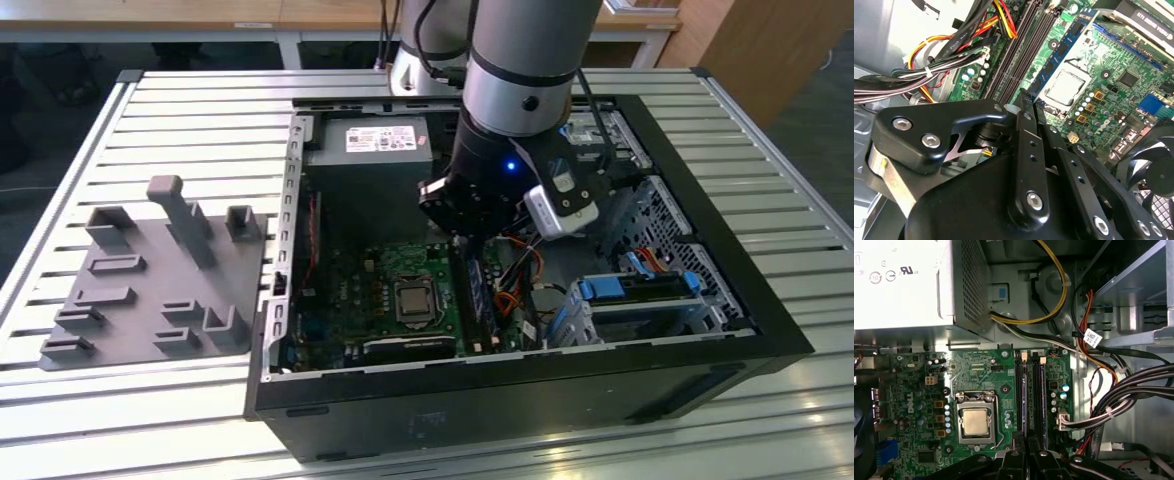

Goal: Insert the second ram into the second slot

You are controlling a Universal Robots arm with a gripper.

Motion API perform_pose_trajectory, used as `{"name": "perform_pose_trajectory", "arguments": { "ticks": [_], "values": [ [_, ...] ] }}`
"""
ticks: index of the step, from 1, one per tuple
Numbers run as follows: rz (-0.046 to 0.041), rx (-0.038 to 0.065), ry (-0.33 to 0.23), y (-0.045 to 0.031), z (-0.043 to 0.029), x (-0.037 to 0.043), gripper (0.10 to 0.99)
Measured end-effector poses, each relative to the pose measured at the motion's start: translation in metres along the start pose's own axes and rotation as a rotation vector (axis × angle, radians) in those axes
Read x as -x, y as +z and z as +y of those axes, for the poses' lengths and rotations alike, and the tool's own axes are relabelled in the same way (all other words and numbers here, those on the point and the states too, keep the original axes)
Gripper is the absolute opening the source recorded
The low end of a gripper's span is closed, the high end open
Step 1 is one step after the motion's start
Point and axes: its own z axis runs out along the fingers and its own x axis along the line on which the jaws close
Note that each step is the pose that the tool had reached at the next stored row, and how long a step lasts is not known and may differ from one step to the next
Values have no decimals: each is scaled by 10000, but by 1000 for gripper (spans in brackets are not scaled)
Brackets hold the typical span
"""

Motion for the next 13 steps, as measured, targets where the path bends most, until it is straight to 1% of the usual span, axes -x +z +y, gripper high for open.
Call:
{"name": "perform_pose_trajectory", "arguments": {
  "ticks": [9, 13],
  "values": [
    [0, 3, -1, 29, 1, 1, 137],
    [0, 1, 2, 70, 2, 6, 137]
  ]
}}
